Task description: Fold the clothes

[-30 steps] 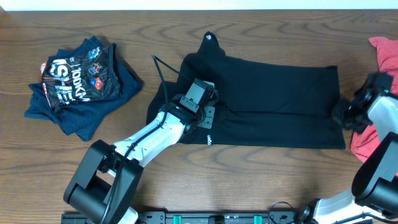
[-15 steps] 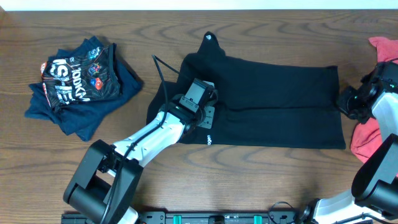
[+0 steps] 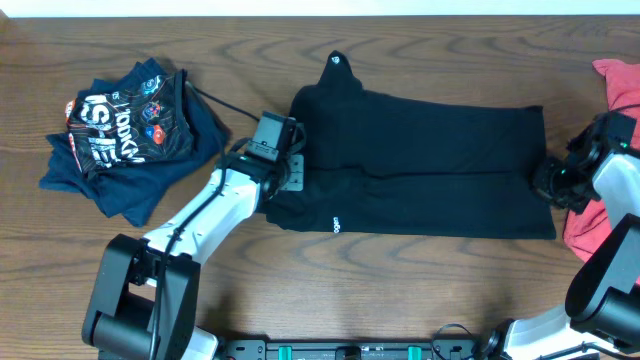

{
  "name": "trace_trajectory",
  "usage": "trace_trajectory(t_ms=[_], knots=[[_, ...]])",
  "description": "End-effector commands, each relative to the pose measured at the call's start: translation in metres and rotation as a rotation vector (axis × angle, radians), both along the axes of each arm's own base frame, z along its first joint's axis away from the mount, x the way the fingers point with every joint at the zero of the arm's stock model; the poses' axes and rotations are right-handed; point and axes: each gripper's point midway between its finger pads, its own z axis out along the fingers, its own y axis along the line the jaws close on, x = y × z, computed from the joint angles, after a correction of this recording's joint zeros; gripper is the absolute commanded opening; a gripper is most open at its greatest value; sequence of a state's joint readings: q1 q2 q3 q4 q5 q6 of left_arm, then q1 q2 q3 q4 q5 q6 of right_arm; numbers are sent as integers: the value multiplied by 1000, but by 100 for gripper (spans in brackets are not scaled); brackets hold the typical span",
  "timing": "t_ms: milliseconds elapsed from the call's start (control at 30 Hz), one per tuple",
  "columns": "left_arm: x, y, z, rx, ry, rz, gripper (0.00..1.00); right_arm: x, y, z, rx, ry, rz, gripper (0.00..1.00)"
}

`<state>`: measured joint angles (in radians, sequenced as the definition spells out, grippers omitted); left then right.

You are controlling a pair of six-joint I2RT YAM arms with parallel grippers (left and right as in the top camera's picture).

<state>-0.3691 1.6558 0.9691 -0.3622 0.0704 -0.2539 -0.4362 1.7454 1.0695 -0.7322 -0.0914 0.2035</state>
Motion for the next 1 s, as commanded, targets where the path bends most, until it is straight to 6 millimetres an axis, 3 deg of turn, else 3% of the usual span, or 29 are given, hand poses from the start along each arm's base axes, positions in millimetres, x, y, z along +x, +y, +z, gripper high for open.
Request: trace_trajectory(t_ms=[0,267,533,667,833,967], knots=[[-4,15,-3,27,21,22,53,-11,9,-11,-9,17,35,8],[-27,38,-27,-2,125,72,52,-29,13,-33,-21,49,31,8],[-67,54,-55,45,239,51,53,-58,5,-38,-76,173,-19,9],[-99,62,-72,69,330,57,53,-75,3,-37,-97,246,-55,6],[-139,72,-75,98,490,145,53,-96,-8,-34,-156,334,-122,5],[-153,76,-71,111,544,172,53,-102,-8,-33,-147,352,-147,4]])
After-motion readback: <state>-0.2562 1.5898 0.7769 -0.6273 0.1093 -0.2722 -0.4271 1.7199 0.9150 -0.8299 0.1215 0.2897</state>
